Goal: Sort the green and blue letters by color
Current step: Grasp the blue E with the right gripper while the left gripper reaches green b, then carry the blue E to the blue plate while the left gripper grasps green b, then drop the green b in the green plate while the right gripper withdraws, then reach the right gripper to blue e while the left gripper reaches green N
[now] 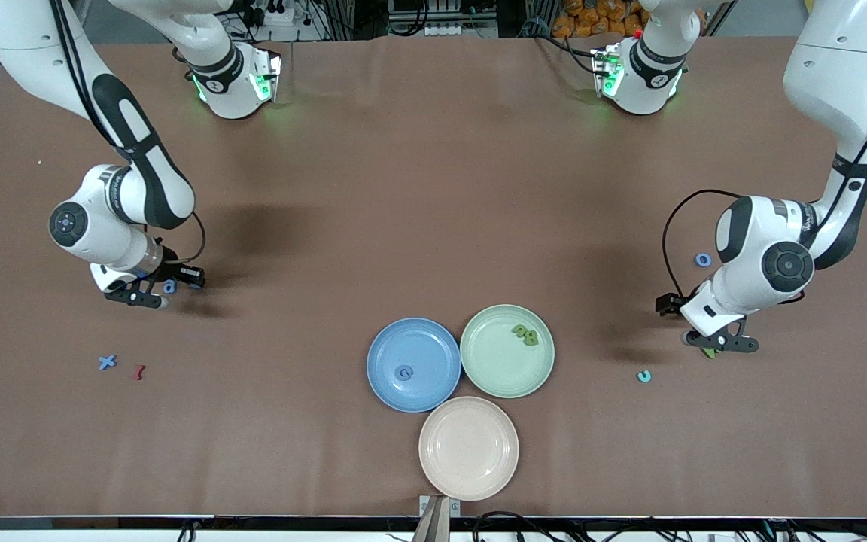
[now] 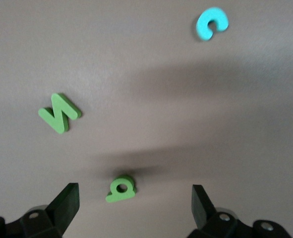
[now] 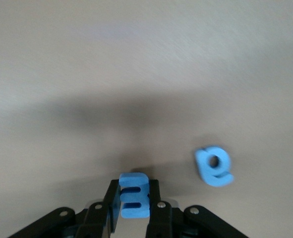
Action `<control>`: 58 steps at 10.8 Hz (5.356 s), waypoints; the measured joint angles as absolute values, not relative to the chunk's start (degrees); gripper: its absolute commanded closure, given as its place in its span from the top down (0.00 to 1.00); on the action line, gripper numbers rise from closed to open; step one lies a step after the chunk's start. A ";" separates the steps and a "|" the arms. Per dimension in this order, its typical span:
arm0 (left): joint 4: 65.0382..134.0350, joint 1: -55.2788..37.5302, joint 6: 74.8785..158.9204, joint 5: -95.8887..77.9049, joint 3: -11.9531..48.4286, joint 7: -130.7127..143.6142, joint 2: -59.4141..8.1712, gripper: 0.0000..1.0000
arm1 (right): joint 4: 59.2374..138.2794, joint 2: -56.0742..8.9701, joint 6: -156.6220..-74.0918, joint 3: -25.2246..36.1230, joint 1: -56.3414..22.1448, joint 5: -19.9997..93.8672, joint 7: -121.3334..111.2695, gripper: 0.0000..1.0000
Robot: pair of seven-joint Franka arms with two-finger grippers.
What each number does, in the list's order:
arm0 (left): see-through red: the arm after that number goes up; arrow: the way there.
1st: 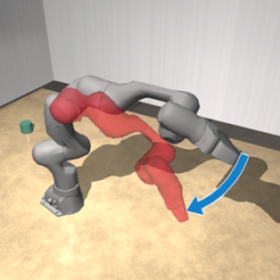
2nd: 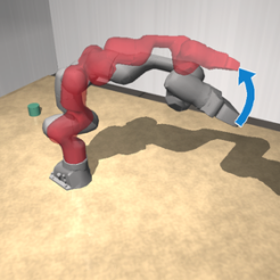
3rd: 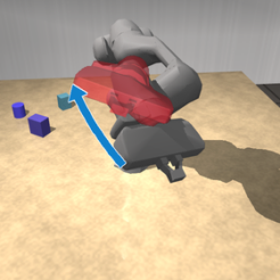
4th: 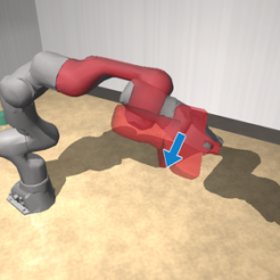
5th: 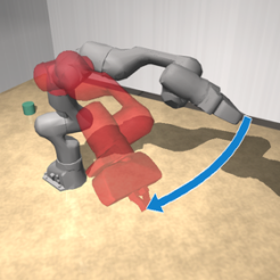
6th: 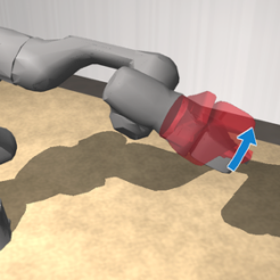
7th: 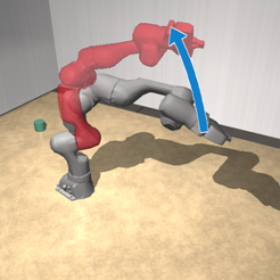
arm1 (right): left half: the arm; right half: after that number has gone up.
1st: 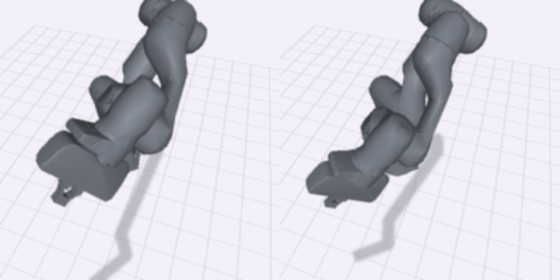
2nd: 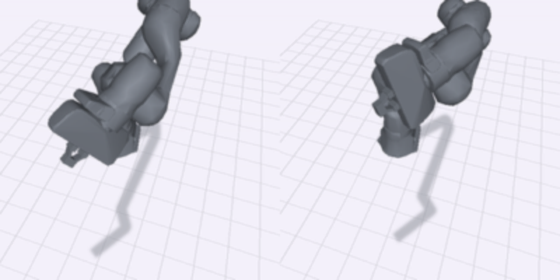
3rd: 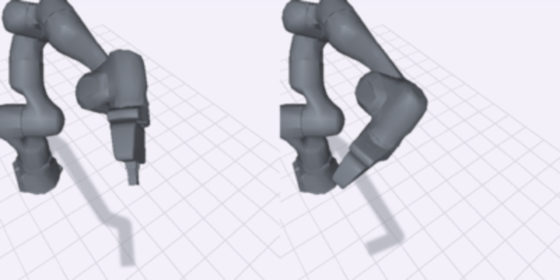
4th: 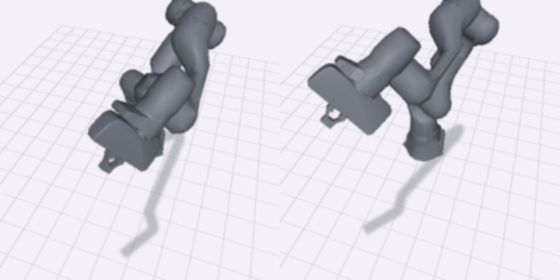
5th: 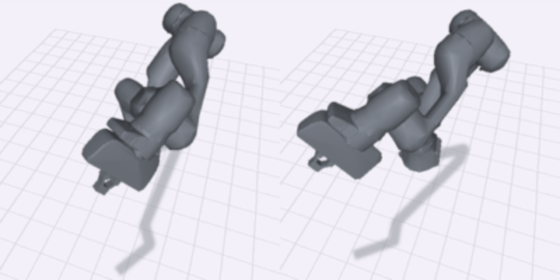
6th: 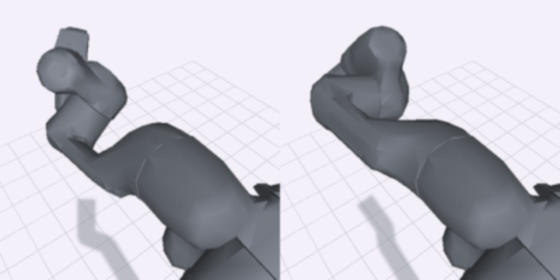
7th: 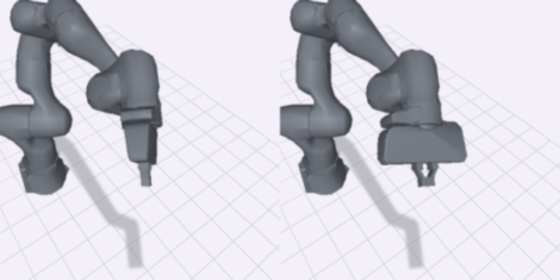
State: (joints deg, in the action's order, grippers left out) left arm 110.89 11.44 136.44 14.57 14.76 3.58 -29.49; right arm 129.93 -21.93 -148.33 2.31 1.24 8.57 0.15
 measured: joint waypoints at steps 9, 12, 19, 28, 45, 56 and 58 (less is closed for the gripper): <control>120.84 12.17 149.54 14.58 11.61 1.94 -28.89 0.75 | 105.29 -28.44 -131.55 1.95 -13.12 15.37 26.08 0.00; 121.18 12.17 150.09 14.58 11.37 1.92 -28.87 0.64 | 96.56 -33.49 -131.75 1.83 -20.21 15.78 41.03 0.00; 121.55 12.15 151.17 14.57 11.15 1.92 -28.39 0.17 | 81.20 -44.96 -139.28 -1.39 -25.27 16.21 65.64 0.00; 113.28 -1.05 146.46 10.60 11.26 18.48 -28.66 0.16 | 78.45 -48.54 -143.13 -2.17 -25.71 13.59 69.98 1.00; 95.02 -15.48 137.00 6.97 8.09 33.14 -37.81 1.00 | 114.06 -29.32 -136.92 4.70 -2.85 4.71 -12.81 1.00; 98.40 13.57 135.06 17.49 14.61 9.91 -37.76 1.00 | 122.04 -26.52 -137.11 10.62 -1.41 4.64 -24.36 1.00; 98.51 15.01 135.06 17.50 14.68 9.91 -38.41 1.00 | 122.77 -26.06 -138.00 10.62 -1.41 4.65 -24.01 1.00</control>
State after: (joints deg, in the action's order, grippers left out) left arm 98.51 15.01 135.06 17.50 14.68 9.91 -38.41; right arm 122.77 -26.06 -138.00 10.62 -1.41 4.65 -24.01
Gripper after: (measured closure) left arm 0.000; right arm 0.000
